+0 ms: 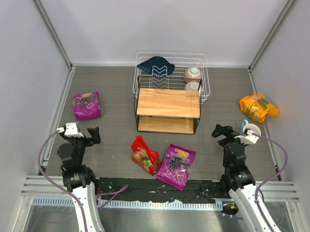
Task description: Place and organize the candy bags onto the shelf
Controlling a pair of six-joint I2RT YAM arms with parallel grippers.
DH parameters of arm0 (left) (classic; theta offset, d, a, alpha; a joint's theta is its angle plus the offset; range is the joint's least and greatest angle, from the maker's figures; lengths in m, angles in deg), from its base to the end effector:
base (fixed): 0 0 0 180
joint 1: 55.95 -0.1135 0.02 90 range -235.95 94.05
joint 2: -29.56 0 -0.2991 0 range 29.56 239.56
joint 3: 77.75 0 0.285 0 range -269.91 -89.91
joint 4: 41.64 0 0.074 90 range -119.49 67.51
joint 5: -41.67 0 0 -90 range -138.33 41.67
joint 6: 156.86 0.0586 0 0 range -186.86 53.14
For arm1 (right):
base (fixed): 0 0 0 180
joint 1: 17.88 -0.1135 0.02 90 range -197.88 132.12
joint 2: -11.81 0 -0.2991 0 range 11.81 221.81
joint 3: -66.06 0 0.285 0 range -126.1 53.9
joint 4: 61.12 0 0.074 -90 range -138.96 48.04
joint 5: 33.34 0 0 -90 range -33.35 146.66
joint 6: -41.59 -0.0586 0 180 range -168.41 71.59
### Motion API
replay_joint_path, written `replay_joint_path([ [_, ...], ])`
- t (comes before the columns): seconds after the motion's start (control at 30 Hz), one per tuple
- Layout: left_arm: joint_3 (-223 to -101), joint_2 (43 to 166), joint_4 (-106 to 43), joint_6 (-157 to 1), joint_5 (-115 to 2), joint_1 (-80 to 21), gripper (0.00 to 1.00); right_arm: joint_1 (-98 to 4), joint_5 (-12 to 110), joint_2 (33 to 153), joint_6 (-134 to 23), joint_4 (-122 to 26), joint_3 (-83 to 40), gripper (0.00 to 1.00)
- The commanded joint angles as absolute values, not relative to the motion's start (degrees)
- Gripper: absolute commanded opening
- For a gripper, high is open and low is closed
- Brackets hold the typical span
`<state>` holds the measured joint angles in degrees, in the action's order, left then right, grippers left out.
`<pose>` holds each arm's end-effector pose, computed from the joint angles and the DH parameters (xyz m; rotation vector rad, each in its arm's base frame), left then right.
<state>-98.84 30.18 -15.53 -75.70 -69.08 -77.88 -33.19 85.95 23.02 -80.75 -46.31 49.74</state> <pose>0.1154 0.0241 0.2037 -0.1730 1.6554 -0.1291 0.1366 0.0077 0.1760 0.6153 1.6075 0.1710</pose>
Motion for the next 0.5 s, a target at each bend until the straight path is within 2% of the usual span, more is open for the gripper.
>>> replay_joint_path([
  [0.0,-101.6,31.5,-17.9,-75.7,-68.2,-78.4,1.00,-33.4,90.0,24.7,-83.0,-47.3,46.6,1.00],
  [0.13,-107.7,40.1,-18.3,-73.5,-71.4,-78.3,1.00,-33.4,89.6,28.0,-81.0,-51.9,43.5,1.00],
  [0.27,-114.2,57.4,-20.0,-72.5,-71.4,-78.3,1.00,-33.4,91.1,31.8,-78.6,-52.6,37.5,1.00],
  [0.47,-129.4,75.7,-16.3,-68.3,-76.9,-78.3,1.00,-33.3,92.1,38.2,-73.7,-51.2,27.6,1.00],
])
